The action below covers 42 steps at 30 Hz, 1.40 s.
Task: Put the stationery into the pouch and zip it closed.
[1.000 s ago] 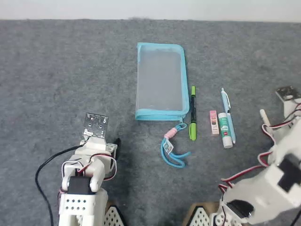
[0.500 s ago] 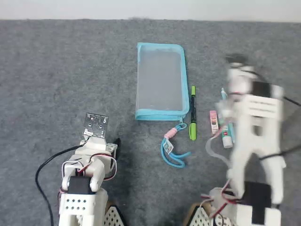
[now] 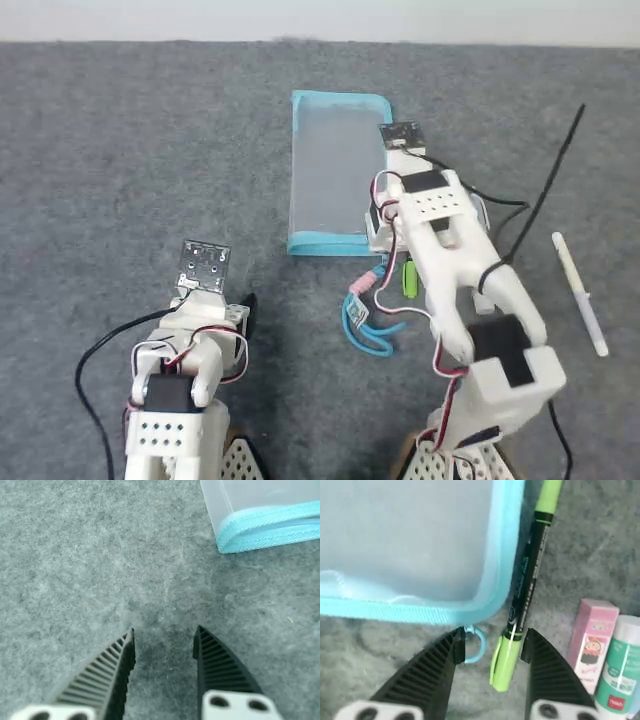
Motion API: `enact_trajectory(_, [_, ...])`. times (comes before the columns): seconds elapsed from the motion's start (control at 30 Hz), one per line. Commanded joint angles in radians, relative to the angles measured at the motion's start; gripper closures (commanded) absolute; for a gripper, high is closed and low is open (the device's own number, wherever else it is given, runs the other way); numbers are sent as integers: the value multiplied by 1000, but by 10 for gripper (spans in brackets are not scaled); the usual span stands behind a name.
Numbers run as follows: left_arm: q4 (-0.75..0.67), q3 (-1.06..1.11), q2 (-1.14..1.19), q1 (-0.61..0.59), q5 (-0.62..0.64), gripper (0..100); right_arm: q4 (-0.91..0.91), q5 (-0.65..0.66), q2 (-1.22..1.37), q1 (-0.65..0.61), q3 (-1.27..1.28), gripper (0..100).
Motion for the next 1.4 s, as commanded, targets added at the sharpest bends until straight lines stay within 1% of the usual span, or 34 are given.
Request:
enact_trajectory(0.0, [8,-12,-21,-6,8,822,-16,-14,18,-5,-71,822])
enact_trajectory(0.23, [8,-12,-21,-6,8,822,-12,-14,102,4,-77,822])
enact_trajectory(0.4, [8,-12,-21,-6,8,822,-18,-12,113,65,-69,822])
enact_trajectory(0.47, [8,-12,-21,-6,8,822,-18,8,113,82,-69,824])
enact_trajectory(0.53, [8,-12,-21,-6,8,822,-16,28,113,88,-69,857])
enact_trajectory(0.63, [8,-12,-21,-6,8,822,-21,51,113,101,-60,956])
enact_trajectory(0.7, [8,-12,-21,-6,8,822,-31,71,113,102,-52,993])
enact_trajectory(0.97, [8,-12,-21,-6,8,822,-24,78,111,114,-44,987])
enact_trajectory(1.03, [8,-12,-21,-6,8,822,-24,80,110,107,-46,957])
enact_trajectory(1.17, [8,-12,-21,-6,8,822,-24,78,111,94,-48,850])
enact_trajectory(1.37, [8,-12,-21,-6,8,822,-33,80,122,93,-43,840])
